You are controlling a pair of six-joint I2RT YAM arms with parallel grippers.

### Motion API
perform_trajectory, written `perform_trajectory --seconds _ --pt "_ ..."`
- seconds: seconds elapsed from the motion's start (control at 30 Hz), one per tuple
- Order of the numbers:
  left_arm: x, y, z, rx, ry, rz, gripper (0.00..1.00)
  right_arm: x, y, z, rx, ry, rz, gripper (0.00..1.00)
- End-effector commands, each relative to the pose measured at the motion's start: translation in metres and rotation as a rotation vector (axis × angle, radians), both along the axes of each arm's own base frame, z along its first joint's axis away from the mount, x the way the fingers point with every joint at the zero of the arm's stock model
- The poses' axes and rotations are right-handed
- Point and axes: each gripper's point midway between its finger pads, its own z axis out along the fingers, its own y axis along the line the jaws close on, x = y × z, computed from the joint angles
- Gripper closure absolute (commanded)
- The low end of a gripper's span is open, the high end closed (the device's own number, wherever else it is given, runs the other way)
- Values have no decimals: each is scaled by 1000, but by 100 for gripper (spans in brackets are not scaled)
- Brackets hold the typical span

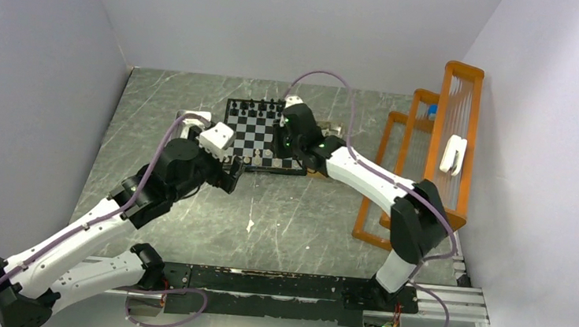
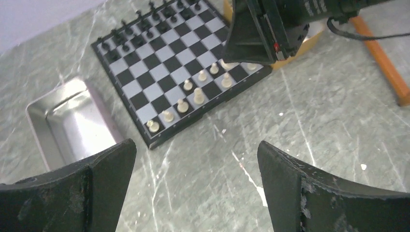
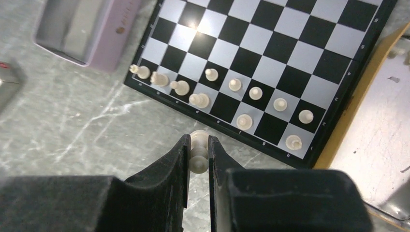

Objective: Set up the chess pieces on the board
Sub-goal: Place the chess piece on the chessboard.

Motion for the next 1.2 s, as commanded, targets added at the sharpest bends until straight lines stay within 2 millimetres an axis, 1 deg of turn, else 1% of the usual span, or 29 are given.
perform_trajectory --seconds 0.0,0.17,0.27,0.47,0.7,1.17 --pt "1 27 12 1 21 150 0 4 8 -27 -121 23 12 86" --pt "-3 52 28 -29 -72 226 0 12 19 -56 -196 62 13 85" --pt "-10 65 36 -43 -117 246 0 17 23 -66 -216 70 10 85" --pt "-17 78 48 -106 -177 274 0 21 27 -85 -261 109 -2 84" --pt "-16 82 48 -98 -177 296 0 21 25 -95 -282 132 -20 84" --pt "-18 81 50 -111 -184 285 0 26 27 -107 -303 153 -39 81"
